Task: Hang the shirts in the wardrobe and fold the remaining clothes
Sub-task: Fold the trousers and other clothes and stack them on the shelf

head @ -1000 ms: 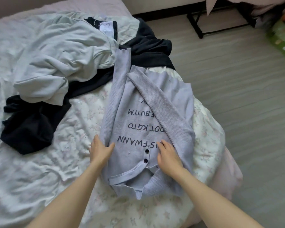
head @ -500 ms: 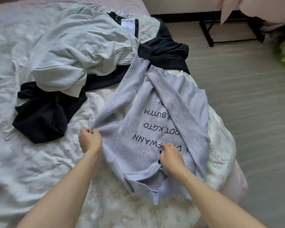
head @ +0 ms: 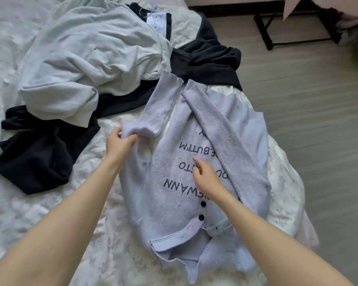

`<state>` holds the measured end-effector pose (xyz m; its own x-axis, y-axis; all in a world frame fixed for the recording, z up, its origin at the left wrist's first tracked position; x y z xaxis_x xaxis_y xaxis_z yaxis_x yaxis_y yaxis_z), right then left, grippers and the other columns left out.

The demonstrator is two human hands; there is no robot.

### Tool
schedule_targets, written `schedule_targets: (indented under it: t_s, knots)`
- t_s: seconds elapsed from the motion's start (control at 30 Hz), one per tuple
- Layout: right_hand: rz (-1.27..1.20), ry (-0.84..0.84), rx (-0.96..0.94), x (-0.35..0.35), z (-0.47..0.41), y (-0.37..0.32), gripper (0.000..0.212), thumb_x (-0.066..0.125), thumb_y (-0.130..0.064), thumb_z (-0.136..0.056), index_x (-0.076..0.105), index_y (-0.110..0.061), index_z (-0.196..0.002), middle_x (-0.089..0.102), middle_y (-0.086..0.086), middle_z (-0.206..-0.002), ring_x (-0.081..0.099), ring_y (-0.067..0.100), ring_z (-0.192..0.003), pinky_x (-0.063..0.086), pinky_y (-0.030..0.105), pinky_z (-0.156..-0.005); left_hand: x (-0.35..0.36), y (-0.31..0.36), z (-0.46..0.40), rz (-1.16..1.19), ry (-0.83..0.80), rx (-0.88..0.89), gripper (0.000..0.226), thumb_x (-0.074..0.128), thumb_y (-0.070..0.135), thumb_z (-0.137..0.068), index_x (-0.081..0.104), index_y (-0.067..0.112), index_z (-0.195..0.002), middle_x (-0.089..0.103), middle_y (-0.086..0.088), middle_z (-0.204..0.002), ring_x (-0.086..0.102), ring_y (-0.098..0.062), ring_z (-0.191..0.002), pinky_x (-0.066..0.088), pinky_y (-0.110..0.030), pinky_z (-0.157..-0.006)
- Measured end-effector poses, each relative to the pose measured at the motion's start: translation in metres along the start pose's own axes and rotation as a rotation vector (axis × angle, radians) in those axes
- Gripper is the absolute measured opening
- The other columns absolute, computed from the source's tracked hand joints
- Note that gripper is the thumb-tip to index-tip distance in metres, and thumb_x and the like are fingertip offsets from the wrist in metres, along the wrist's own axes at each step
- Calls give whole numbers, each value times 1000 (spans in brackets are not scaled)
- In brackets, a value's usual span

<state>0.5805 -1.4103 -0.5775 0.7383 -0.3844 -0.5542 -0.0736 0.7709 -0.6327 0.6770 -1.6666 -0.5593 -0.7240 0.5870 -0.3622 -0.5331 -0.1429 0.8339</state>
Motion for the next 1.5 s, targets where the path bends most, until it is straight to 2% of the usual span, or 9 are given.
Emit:
schedule_targets:
  t_s: [0.2,0.37,0.47,0.6,0.77,0.97,1.07,1.2,1.5]
  knots:
    - [-982,153,303,-48,-36,19,18,45,-28,-97,55,-16,-106,59,12,-117,59,18,-96,50,33,-80,122,66,129,-848,-406,1066,44,63,-3,-68,63,19,-107,51,-6,-91,53,-24,-71,35,-28,-47]
    - [-814,74,305,-58,-67,19,51,53,-39,-92,40,-11,-133,51,9,-127,57,19,-101,50,36,-86,133,15,120,-1101,-586,846,36,48,47,-86,59,29,-116,46,-4,-113,44,-25,-107,34,-34,-83]
    - [-748,65,303,-53,-88,4,64,56,-34,-91,30,-6,-142,52,13,-128,60,21,-101,53,33,-82,112,27,109,-905,-436,864,33,47,44,-84,67,20,-94,55,-6,-111,53,-29,-102,39,-40,-83]
    - [-621,163,275,-55,-110,-29,39,58,-28,-90,56,1,-116,64,15,-108,62,30,-100,51,37,-82,97,10,72,-746,-420,536,44,59,37,-86,48,17,-124,55,0,-116,50,-21,-107,35,-39,-91]
    - [-719,280,117,-81,-120,-70,23,51,-10,-89,51,-13,-67,49,2,-65,45,12,-59,37,24,-52,99,7,60,-774,-436,539,16,46,41,-83,52,26,-79,50,12,-70,49,-13,-76,30,-34,-85]
    - [-660,788,-34,-176,-77,-24,13,44,-5,-94,44,-11,-82,43,-6,-71,39,5,-63,35,11,-57,79,20,49,-759,-210,501,29,53,27,-91,38,20,-66,36,6,-42,37,-15,-43,32,-32,-75]
    - [-697,681,285,-164,-74,51,13,42,-4,-92,55,-5,-95,56,4,-85,52,18,-76,46,30,-67,94,17,50,-923,-255,460,24,40,39,-94,59,25,-90,65,4,-78,57,-20,-68,31,-35,-90]
    - [-615,546,525,-149,-65,112,27,37,3,-85,48,-14,-67,46,4,-63,38,16,-51,30,29,-47,100,17,42,-1012,-185,414,34,34,40,-96,61,26,-112,52,-3,-123,57,-22,-102,29,-38,-93]
    - [-31,347,368,-133,-53,99,38,44,-23,-94,43,-7,-129,59,9,-118,55,26,-105,43,34,-83,137,24,7,-941,-209,179,40,53,36,-86,46,10,-116,51,-11,-120,49,-30,-100,42,-41,-81]
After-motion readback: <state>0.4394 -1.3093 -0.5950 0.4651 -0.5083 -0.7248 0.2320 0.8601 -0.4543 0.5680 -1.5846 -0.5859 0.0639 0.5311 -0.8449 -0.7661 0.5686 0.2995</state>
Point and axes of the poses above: each hand's wrist, its own z-axis away from the middle knuckle, its own x-axis out of the palm, y = z × x, the point moved 10 cm from there along -z, towards the middle knuckle
